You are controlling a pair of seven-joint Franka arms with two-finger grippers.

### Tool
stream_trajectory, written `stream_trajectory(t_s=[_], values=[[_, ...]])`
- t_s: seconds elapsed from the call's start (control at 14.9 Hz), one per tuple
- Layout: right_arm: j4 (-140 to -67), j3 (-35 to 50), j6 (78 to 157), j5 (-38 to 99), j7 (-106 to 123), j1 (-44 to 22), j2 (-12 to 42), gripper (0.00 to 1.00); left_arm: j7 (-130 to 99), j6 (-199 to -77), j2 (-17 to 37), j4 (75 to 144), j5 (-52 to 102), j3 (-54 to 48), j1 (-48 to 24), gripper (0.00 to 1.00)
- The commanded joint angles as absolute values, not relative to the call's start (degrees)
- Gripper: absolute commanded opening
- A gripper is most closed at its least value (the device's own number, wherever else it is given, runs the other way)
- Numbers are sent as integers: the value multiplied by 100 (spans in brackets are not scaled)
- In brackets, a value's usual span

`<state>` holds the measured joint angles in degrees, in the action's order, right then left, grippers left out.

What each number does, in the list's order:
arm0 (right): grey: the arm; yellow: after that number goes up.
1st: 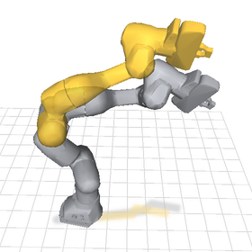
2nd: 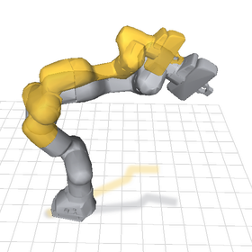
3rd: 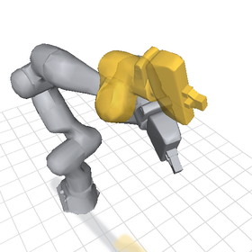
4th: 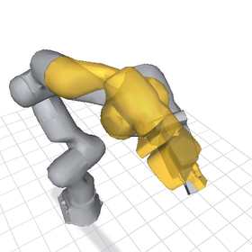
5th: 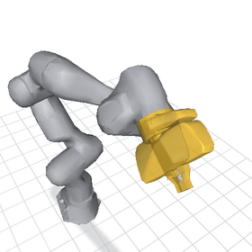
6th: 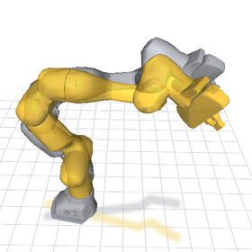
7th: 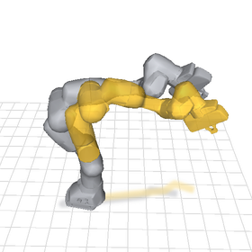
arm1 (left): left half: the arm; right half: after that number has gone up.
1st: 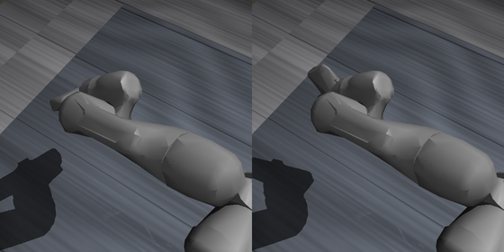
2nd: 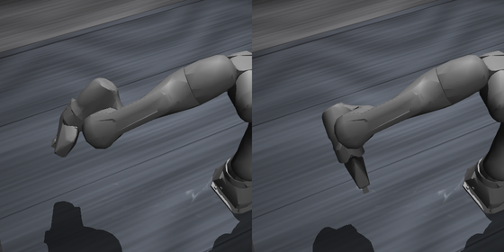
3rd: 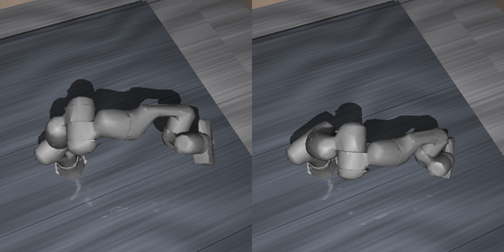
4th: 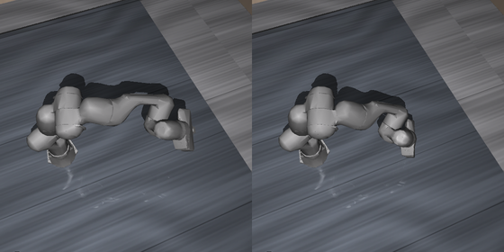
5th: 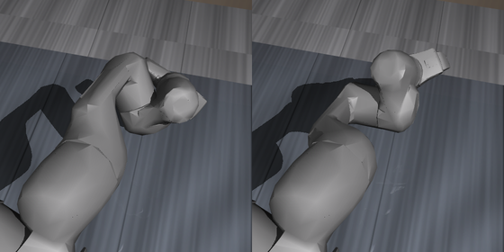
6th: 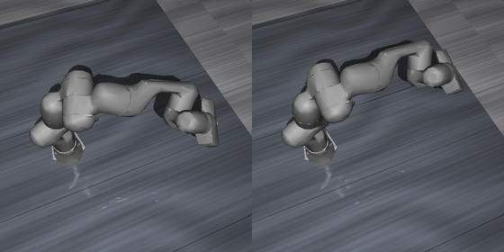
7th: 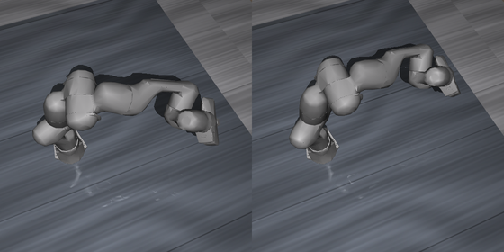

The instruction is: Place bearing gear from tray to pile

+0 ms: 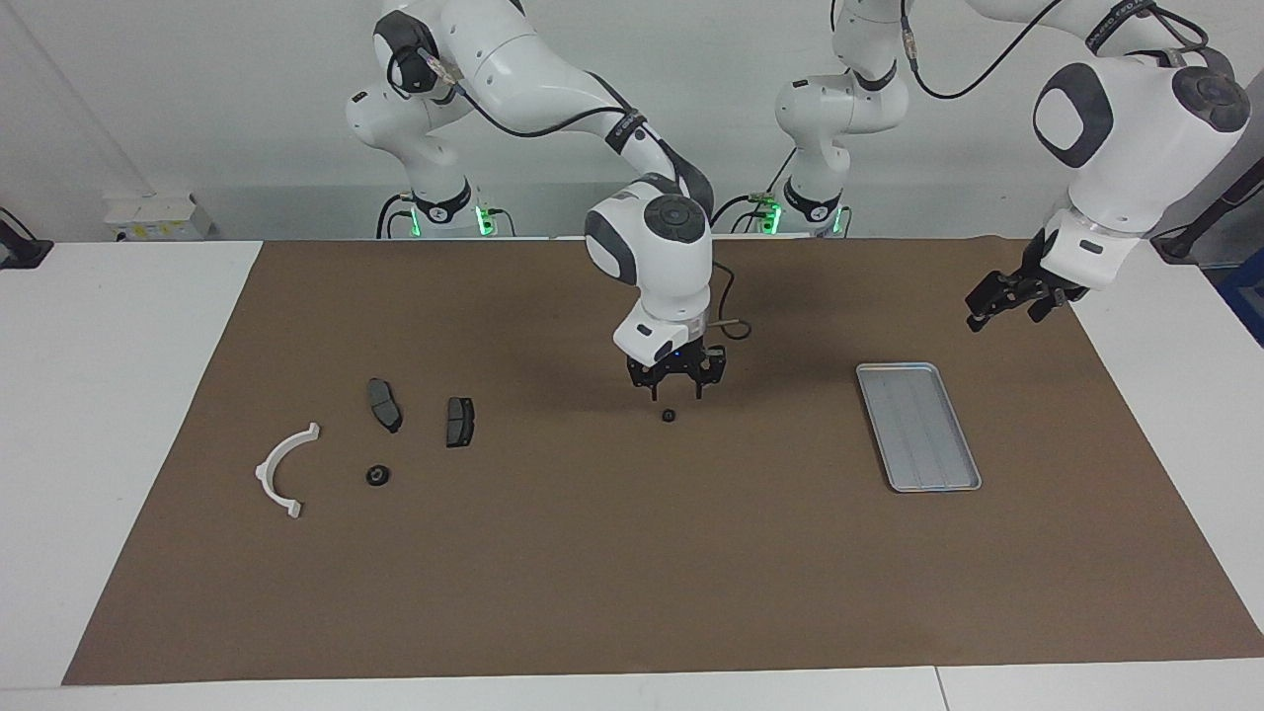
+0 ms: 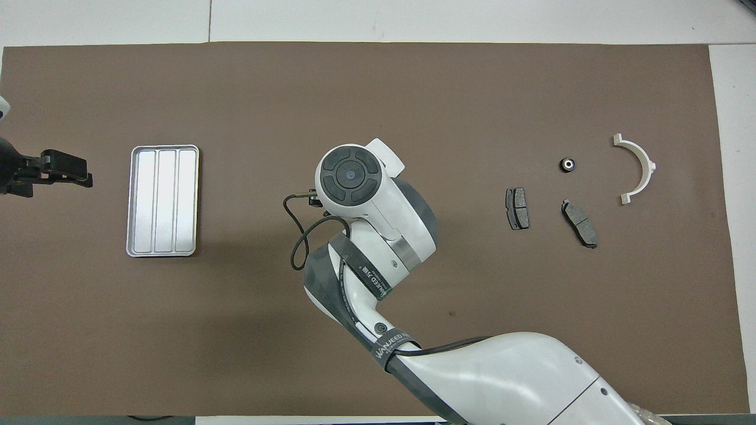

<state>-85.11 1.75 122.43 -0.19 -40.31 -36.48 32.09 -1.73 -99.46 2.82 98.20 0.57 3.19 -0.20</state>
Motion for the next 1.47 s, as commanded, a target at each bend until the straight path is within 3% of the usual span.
stream_trajectory(t_s=[0.0,0.87,1.14,1.21,1.34,1.41], values=[[-8481,193,12401,79,-4017,-3682,3348,70,-88,-9993,317,9703,-35,246,18,100],[-9167,202,12885,114,-3779,-3621,3349,62,-149,-10099,202,9817,-9,132,-53,100],[-9281,202,13078,114,-3779,-3621,3366,48,-149,-10107,202,9817,-9,141,-53,100],[-9290,202,13078,114,-3779,-3621,3366,36,-158,-10116,202,9817,-9,141,-53,100],[-9281,202,13069,114,-3779,-3621,3366,0,-158,-10116,202,9817,-9,141,-53,100],[-9246,193,12991,114,-3779,-3612,3366,0,-158,-10125,202,9826,-9,141,-61,100]])
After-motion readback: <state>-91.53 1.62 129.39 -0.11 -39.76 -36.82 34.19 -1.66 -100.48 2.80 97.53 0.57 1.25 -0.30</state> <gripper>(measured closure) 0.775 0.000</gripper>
